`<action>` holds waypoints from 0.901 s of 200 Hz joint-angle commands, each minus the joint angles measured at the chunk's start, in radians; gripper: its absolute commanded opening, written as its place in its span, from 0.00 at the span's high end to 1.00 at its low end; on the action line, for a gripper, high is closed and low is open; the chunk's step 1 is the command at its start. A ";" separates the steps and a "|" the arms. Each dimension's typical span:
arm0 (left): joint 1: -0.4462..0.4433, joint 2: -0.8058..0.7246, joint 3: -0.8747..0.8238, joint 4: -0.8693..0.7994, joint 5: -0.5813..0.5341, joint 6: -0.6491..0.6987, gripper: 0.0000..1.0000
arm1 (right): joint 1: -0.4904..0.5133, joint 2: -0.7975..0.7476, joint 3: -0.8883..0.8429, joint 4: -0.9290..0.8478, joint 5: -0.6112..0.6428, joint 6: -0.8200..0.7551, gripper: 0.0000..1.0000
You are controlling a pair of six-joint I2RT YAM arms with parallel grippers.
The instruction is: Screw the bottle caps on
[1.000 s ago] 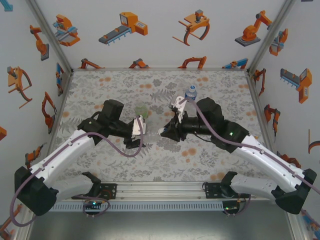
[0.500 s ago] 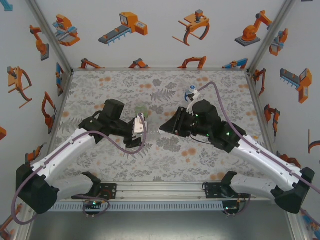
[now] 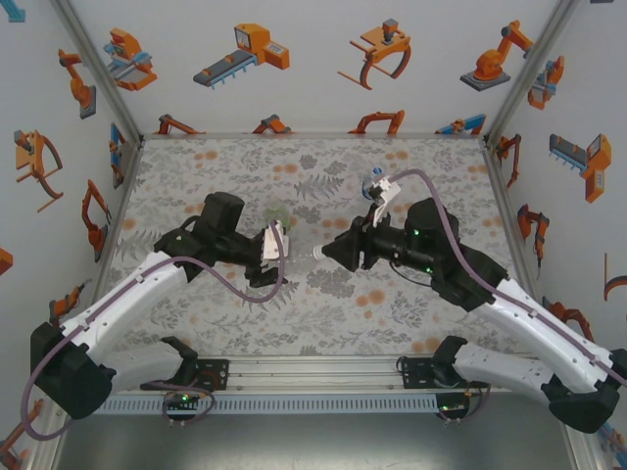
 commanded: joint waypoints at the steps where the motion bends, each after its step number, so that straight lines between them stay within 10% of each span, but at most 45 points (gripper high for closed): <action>1: -0.001 -0.018 0.024 -0.007 0.042 0.013 0.97 | 0.001 -0.011 -0.004 0.022 -0.171 -0.467 0.53; 61: -0.003 -0.031 0.018 -0.011 0.049 0.027 0.97 | 0.001 0.106 0.113 -0.188 -0.346 -0.911 0.49; 180: -0.002 -0.044 0.013 -0.021 0.052 0.049 0.97 | 0.001 0.139 0.096 -0.134 -0.311 -0.959 0.59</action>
